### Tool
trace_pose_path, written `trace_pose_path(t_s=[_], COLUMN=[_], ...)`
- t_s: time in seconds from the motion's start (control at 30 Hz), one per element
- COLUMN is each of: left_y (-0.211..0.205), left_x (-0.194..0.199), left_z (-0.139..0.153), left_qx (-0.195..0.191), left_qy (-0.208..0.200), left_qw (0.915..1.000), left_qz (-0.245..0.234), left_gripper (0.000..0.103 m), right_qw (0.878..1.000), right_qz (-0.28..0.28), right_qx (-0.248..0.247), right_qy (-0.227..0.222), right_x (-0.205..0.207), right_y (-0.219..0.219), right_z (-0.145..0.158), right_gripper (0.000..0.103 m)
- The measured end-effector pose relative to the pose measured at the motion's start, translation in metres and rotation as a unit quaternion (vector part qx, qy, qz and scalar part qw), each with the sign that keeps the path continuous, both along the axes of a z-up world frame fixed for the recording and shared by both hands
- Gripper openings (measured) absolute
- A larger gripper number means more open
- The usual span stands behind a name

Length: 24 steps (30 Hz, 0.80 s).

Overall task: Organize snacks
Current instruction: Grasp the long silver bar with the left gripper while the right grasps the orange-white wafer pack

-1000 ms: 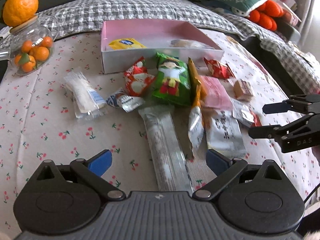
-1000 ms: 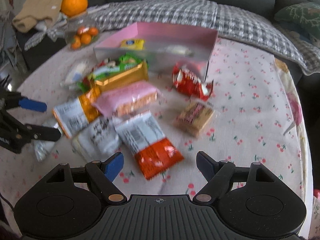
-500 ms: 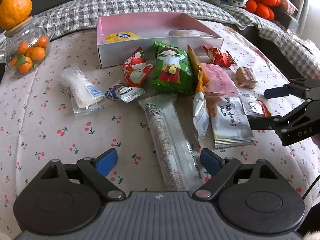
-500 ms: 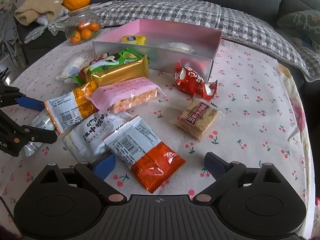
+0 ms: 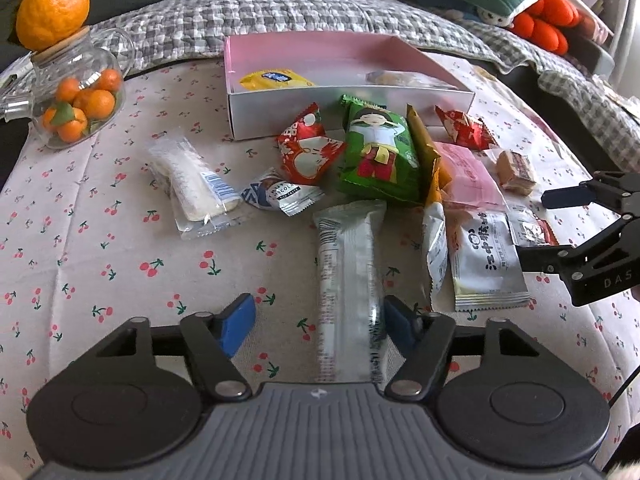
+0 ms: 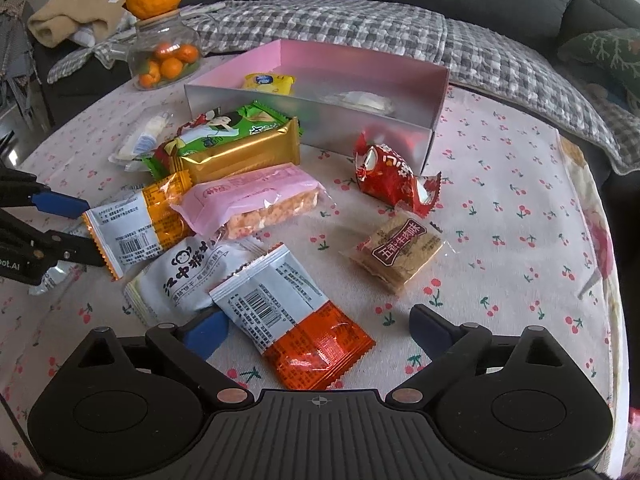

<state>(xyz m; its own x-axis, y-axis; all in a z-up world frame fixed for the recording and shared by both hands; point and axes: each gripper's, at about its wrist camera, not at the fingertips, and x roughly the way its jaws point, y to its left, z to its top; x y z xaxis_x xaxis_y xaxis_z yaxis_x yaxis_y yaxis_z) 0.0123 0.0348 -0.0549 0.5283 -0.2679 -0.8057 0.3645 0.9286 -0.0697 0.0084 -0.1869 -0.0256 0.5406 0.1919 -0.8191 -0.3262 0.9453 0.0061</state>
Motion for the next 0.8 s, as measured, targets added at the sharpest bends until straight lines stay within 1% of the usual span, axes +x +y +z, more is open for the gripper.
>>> trace_pose_path(t_s=[0.07, 0.17, 0.27, 0.3, 0.33, 0.37, 0.4, 0.43, 0.53, 0.8], left_y=[0.0, 0.0, -0.002, -0.003, -0.003, -0.005, -0.005, -0.006, -0.005, 0.002], left_x=[0.001, 0.001, 0.002, 0.002, 0.002, 0.002, 0.002, 0.001, 0.003, 0.005], left_z=[0.001, 0.002, 0.002, 0.002, 0.002, 0.003, 0.003, 0.004, 0.006, 0.017], left_qx=[-0.003, -0.012, -0.018, -0.018, -0.019, -0.021, -0.021, -0.019, -0.018, -0.022], left_qy=[0.001, 0.005, 0.006, 0.007, 0.007, 0.009, 0.01, 0.01, 0.017, 0.033], left_qw=[1.0, 0.9999, 0.9998, 0.9998, 0.9997, 0.9997, 0.9996, 0.9996, 0.9995, 0.9992], left_qz=[-0.001, 0.0, -0.003, -0.006, -0.009, -0.013, -0.015, -0.016, -0.017, -0.002], left_gripper=[0.057, 0.052, 0.046, 0.044, 0.039, 0.032, 0.03, 0.029, 0.028, 0.028], right_qw=[1.0, 1.0, 1.0, 1.0, 0.999, 0.999, 0.999, 0.999, 0.999, 0.999], right_qz=[0.002, 0.011, 0.021, 0.025, 0.028, 0.03, 0.033, 0.034, 0.033, 0.019], right_qx=[0.004, 0.008, 0.013, 0.014, 0.015, 0.016, 0.017, 0.018, 0.017, 0.031], right_qy=[0.002, 0.001, 0.001, 0.0, 0.0, 0.001, 0.003, 0.004, 0.009, 0.016], right_x=[0.0, -0.001, -0.002, -0.003, -0.003, -0.003, -0.003, -0.003, -0.002, -0.001], right_y=[0.0, 0.002, 0.004, 0.005, 0.006, 0.008, 0.009, 0.01, 0.012, 0.01], right_z=[0.001, 0.002, 0.004, 0.005, 0.006, 0.007, 0.008, 0.009, 0.011, 0.017], right_gripper=[0.093, 0.086, 0.075, 0.067, 0.06, 0.056, 0.047, 0.041, 0.036, 0.035])
